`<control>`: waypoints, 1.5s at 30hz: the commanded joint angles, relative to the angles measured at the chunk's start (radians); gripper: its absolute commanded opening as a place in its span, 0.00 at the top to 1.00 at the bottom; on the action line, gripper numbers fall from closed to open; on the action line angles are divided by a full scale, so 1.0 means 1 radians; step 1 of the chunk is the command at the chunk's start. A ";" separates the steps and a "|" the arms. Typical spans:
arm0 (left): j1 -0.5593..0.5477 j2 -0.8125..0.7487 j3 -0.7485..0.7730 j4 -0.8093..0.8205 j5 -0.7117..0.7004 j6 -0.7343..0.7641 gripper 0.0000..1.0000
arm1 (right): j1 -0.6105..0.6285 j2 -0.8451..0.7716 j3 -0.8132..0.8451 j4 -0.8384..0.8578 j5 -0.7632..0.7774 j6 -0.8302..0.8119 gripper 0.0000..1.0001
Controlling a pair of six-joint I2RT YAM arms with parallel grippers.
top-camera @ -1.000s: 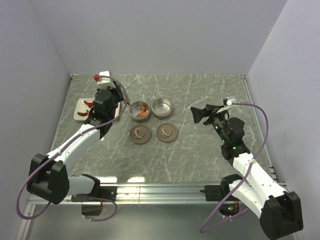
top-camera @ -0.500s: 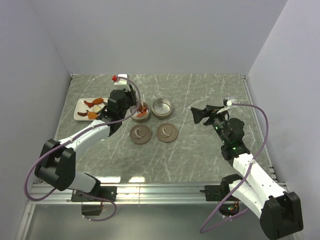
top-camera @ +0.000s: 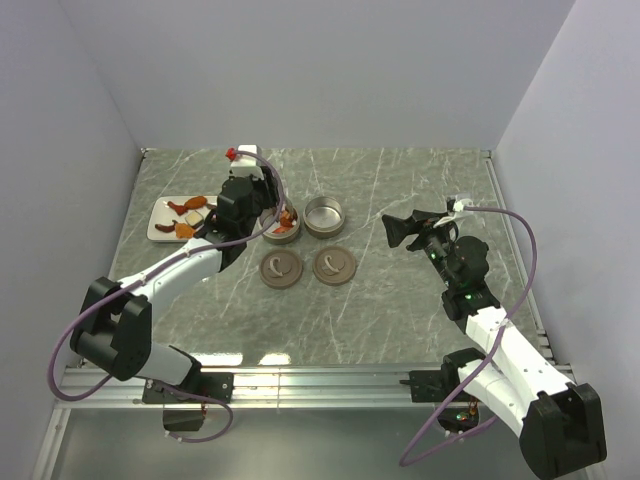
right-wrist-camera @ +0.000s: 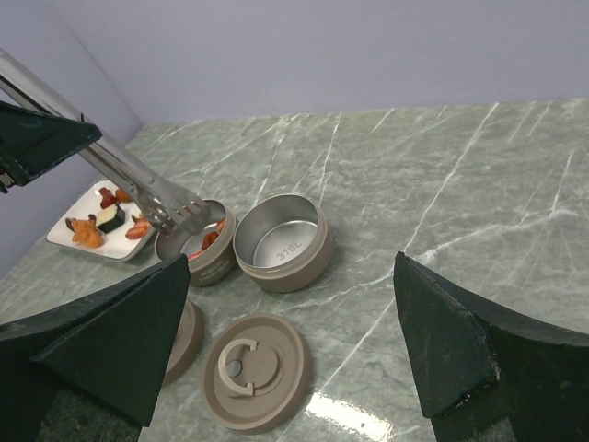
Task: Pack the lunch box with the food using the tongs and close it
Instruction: Place the food into the lunch box, then pick up the food using the clamp
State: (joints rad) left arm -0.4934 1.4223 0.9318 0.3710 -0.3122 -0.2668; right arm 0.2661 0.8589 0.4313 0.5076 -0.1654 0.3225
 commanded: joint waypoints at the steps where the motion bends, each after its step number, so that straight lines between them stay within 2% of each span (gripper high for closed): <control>1: -0.007 -0.037 0.030 0.054 -0.037 0.017 0.54 | 0.005 -0.003 -0.002 0.029 0.010 -0.014 0.02; 6: 0.013 -0.114 -0.016 0.043 -0.137 0.049 0.54 | 0.004 -0.001 0.000 0.032 0.009 -0.014 0.02; 11: 0.116 -0.192 -0.082 0.020 -0.145 0.020 0.53 | 0.004 0.002 -0.002 0.035 0.004 -0.013 0.02; 16: 0.211 -0.185 -0.123 0.017 -0.211 0.000 0.53 | 0.005 0.008 -0.002 0.039 -0.002 -0.011 0.02; 21: 0.286 -0.134 -0.116 -0.001 -0.189 -0.021 0.51 | 0.004 0.014 0.003 0.039 -0.002 -0.011 0.02; 30: 0.292 -0.056 -0.117 0.009 -0.232 -0.014 0.50 | 0.005 0.031 0.009 0.039 -0.002 -0.013 0.02; 45: 0.303 0.040 -0.100 0.036 -0.192 -0.014 0.52 | 0.005 0.031 0.012 0.039 0.000 -0.014 0.02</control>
State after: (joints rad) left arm -0.1947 1.4452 0.8066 0.3973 -0.5194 -0.2764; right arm 0.2661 0.8909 0.4313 0.5083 -0.1665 0.3202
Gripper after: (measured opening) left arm 0.490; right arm 0.983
